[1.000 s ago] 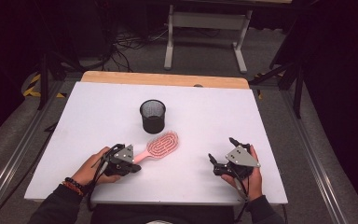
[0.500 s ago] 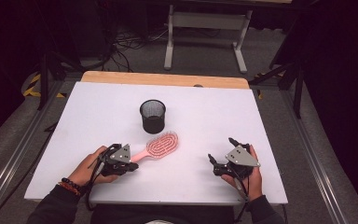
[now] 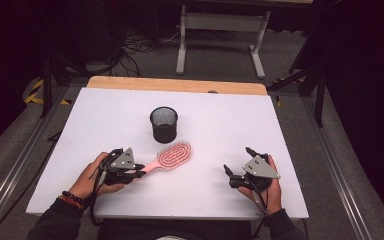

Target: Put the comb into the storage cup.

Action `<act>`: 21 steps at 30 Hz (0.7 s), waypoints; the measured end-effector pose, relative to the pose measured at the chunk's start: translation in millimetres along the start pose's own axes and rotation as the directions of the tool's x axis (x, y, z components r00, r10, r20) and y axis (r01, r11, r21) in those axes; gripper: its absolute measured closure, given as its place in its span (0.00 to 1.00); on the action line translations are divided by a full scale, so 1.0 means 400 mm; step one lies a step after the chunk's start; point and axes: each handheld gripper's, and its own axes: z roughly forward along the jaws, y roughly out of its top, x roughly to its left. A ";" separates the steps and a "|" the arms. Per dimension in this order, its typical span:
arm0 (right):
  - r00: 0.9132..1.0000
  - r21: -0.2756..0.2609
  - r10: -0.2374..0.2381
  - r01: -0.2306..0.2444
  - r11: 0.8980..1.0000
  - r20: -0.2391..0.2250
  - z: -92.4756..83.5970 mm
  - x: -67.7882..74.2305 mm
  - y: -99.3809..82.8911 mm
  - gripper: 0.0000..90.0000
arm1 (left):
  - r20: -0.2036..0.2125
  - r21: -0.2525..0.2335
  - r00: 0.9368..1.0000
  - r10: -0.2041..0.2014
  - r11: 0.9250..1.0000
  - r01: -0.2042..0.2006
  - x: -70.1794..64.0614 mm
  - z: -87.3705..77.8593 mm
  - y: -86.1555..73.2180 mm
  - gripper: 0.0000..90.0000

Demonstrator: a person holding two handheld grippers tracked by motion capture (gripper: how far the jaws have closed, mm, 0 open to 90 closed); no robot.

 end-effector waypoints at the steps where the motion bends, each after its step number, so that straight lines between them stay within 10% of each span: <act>1: 1.000 -0.002 0.000 0.000 1.000 -0.001 0.000 0.000 0.000 0.11 | -0.007 -0.008 1.000 -0.006 1.000 0.006 0.000 -0.001 0.001 0.75; 14: 1.000 -0.002 -0.001 0.001 1.000 0.001 0.000 -0.002 0.000 0.11 | -0.097 -0.059 0.986 -0.139 0.989 0.134 0.005 0.001 0.010 0.20; 21: 1.000 0.003 0.002 -0.002 1.000 0.004 0.003 -0.003 -0.002 0.10 | -0.088 -0.021 0.973 -0.215 0.977 0.214 0.017 0.014 0.019 0.10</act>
